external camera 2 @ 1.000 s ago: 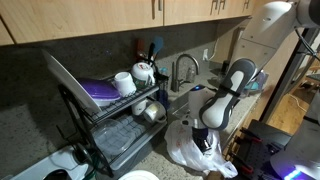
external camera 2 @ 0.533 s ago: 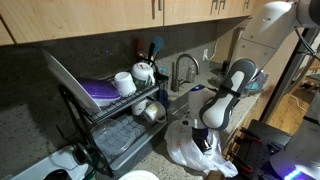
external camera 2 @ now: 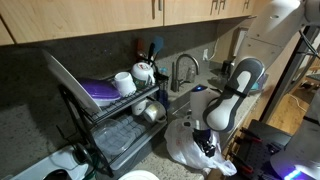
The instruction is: Take the white object out of the plastic bag and put it on the gray plate
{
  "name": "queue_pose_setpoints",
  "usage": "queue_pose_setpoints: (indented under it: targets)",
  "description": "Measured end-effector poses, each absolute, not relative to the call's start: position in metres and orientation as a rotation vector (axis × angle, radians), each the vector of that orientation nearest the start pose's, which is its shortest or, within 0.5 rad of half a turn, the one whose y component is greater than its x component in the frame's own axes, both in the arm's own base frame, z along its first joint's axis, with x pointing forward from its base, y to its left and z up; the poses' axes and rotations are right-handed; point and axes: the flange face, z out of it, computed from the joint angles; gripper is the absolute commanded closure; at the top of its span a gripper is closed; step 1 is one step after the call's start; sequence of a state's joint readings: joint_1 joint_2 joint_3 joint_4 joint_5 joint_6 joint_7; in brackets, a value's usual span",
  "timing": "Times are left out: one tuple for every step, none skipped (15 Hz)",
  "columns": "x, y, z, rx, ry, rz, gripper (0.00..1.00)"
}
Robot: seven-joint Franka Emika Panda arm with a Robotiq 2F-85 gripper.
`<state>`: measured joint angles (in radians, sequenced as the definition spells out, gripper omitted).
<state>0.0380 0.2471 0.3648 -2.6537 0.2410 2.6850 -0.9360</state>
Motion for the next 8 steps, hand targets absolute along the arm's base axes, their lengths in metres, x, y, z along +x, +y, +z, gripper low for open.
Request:
queue_pose_setpoints:
  targets:
    - [0.359,0.158,0.150,-2.477,-1.538,0.227,0.13]
    - [0.357,0.158,0.151,-2.479,-1.543,0.225,0.13]
    - [0.355,0.158,0.152,-2.481,-1.548,0.220,0.19]
    - [0.352,0.158,0.151,-2.482,-1.554,0.216,0.24]
    - [0.349,0.158,0.149,-2.483,-1.558,0.215,0.33]
    - [0.346,0.157,0.148,-2.485,-1.563,0.210,0.40]
    - [0.342,0.157,0.146,-2.486,-1.568,0.206,0.47]
    - [0.340,0.158,0.145,-2.486,-1.573,0.202,0.52]
